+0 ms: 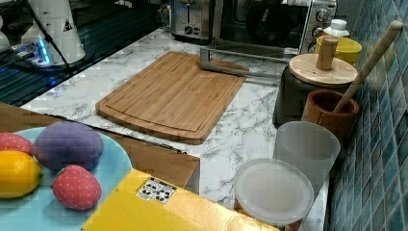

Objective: Put the bowl in the oven.

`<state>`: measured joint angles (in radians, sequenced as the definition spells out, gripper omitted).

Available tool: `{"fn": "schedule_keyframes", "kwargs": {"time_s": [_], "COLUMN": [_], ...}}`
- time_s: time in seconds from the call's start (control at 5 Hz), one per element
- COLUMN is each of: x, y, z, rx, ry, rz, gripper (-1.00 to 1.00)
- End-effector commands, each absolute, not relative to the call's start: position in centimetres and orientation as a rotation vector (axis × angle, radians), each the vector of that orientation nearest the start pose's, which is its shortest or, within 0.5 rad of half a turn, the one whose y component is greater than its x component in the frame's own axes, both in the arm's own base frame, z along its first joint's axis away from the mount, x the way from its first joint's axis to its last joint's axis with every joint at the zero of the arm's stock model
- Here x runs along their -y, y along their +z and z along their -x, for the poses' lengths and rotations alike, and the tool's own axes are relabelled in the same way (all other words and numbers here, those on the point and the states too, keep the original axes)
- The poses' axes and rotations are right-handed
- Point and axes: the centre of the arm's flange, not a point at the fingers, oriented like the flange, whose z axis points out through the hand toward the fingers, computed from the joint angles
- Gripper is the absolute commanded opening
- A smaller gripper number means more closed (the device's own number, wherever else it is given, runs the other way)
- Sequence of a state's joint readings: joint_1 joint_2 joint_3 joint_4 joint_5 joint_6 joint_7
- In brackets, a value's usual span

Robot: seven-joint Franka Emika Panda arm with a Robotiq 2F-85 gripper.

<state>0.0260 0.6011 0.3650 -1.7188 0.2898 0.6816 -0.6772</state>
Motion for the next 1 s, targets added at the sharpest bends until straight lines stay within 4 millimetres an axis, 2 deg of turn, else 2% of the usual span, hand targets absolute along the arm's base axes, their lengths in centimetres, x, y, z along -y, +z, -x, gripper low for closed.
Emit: {"fn": "schedule_keyframes", "kwargs": {"time_s": [0.2,0.4,0.6,0.8,1.0], "x": [-25.8,-24.5,-22.0,-20.5,-19.1], "y": [30.9,31.1,33.0,34.6,35.2], "z": [-65.4,-65.5,-66.6,-67.2,-66.8], "rx": [-0.116,-0.194,-0.291,-0.361,-0.403], "ry": [0.154,0.155,0.203,0.247,0.214], "rz": [2.573,2.542,2.468,2.403,2.403], "gripper": [0.00,0.00,0.00,0.00,0.00]}}
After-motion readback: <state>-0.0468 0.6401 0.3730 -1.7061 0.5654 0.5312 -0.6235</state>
